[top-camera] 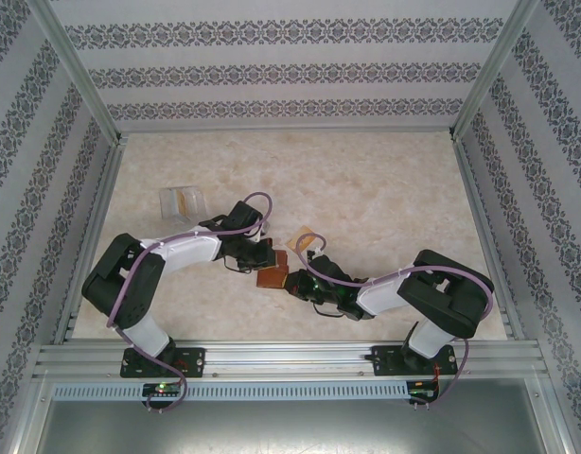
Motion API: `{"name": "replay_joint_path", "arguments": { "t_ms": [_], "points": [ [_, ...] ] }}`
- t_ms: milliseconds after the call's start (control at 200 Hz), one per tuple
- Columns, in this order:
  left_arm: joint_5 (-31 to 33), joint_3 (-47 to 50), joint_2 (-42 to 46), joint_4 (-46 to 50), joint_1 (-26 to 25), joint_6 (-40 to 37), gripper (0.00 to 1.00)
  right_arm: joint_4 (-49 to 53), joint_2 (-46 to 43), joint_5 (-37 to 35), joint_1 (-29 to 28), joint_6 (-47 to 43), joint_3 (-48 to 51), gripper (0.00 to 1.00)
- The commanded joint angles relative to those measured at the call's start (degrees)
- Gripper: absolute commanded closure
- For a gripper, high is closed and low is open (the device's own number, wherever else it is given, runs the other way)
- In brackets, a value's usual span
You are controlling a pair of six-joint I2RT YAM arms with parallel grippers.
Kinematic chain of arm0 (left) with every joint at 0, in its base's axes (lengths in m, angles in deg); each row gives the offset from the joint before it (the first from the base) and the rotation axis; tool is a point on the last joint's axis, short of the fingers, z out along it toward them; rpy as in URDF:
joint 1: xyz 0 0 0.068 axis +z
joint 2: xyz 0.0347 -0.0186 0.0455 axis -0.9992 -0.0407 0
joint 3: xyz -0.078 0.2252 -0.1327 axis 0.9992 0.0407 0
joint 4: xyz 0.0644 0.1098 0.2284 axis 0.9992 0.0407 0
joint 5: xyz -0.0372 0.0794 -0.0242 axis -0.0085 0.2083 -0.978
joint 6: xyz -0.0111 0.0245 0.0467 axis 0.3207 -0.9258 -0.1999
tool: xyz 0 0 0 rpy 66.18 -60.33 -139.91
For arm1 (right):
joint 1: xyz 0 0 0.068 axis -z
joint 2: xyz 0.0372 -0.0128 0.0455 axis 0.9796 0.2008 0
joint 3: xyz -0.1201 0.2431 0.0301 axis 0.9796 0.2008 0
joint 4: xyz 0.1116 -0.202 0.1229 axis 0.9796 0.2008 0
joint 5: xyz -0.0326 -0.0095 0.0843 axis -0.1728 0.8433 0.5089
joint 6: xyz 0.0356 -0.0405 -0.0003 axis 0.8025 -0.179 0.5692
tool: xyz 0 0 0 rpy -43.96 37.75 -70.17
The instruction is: Put the credit cards into the card holder
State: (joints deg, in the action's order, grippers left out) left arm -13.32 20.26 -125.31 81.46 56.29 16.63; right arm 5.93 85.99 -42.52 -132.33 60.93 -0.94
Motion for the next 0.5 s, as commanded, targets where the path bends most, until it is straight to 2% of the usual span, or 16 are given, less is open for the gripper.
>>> {"name": "replay_joint_path", "arguments": {
  "t_ms": [0,495],
  "points": [
    [0.04,0.67,-1.5,-1.34,0.59,-0.79,1.0,2.86,-1.3,-2.04,-0.67,0.39,0.63,1.0],
    [0.38,0.57,0.89,1.11,1.03,-1.78,1.0,3.28,-1.07,-2.31,-0.63,0.74,0.51,1.0]
  ]
}}
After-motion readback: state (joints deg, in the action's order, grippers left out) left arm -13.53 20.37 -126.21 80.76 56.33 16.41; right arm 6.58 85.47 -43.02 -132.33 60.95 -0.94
